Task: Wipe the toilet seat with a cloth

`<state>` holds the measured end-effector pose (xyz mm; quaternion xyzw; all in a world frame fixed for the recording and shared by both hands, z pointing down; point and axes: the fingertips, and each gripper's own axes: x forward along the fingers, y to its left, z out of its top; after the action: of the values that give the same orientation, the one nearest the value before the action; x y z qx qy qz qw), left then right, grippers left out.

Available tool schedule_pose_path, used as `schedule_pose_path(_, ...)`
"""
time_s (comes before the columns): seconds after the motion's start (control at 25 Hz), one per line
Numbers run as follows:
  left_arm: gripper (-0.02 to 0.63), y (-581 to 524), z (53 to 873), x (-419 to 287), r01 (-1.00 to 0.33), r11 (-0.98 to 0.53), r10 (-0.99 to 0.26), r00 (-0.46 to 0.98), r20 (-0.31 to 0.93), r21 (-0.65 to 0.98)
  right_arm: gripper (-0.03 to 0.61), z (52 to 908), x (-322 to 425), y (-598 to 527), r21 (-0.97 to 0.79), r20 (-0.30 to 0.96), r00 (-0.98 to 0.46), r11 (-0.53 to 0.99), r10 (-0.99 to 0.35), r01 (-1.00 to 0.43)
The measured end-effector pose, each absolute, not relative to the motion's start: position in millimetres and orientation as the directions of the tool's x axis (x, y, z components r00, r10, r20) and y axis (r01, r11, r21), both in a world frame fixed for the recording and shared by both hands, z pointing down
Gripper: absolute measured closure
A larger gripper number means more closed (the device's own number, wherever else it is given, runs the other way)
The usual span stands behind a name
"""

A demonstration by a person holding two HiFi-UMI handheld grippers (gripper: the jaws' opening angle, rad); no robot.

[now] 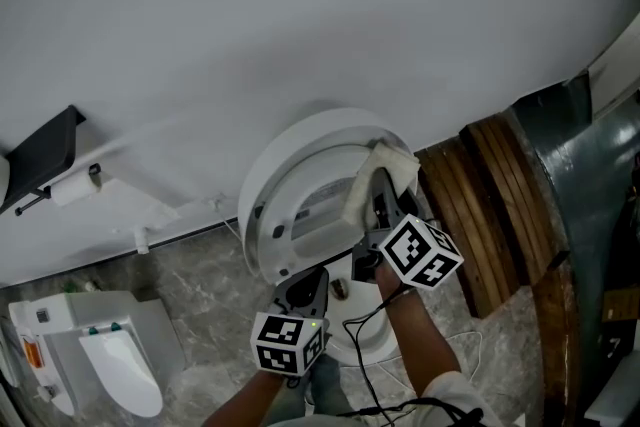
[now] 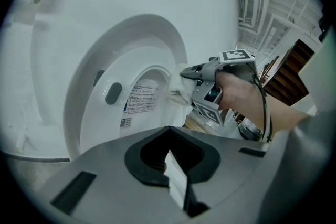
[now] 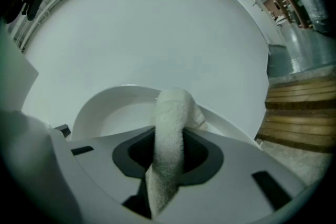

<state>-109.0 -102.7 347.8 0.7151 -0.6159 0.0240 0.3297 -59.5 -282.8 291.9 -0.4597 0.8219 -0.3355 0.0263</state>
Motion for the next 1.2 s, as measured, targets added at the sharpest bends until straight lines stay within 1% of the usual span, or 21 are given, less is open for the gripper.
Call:
schedule_pose_path(0.12, 0.617, -100.9, 353.3, -105.6, -0.895, -0.016, -0.863, 0.237, 0.447, 0.445, 0.479, 295.1, -50.7, -284.7, -0.569, 0.263, -0.556, 0.338, -0.789, -0.749)
schedule_pose_path(0.52, 0.617, -92.7, 371.4, -97.4, -0.893, -0.015, -0.859, 0.241, 0.452, 0.449, 0.479, 311.5, -34.1, -283.6, -0.583, 0.228, -0.55, 0.34, -0.803, -0.738)
schedule_pose_path(0.84, 0.617, -82.1, 392.7, -90.8, -0.891, -0.015, -0.85, 0.251, 0.464, 0.454, 0.479, 329.1, -20.8, -275.2, -0.652, 0.182, -0.557, 0.325, -0.81, -0.686)
schedule_pose_path(1.04, 0.617, -78.6, 405.3, -90.2, -0.891, -0.014, -0.85, 0.249, 0.464, 0.453, 0.479, 336.8, -13.5, -273.6, -0.704, 0.118, -0.559, 0.328, -0.821, -0.63)
schedule_pose_path(1.2, 0.617, -77.6, 413.2, -89.4, -0.893, -0.012, -0.852, 0.245, 0.463, 0.45, 0.479, 351.5, -0.5, -275.8, -0.725, 0.152, -0.534, 0.273, -0.832, -0.632)
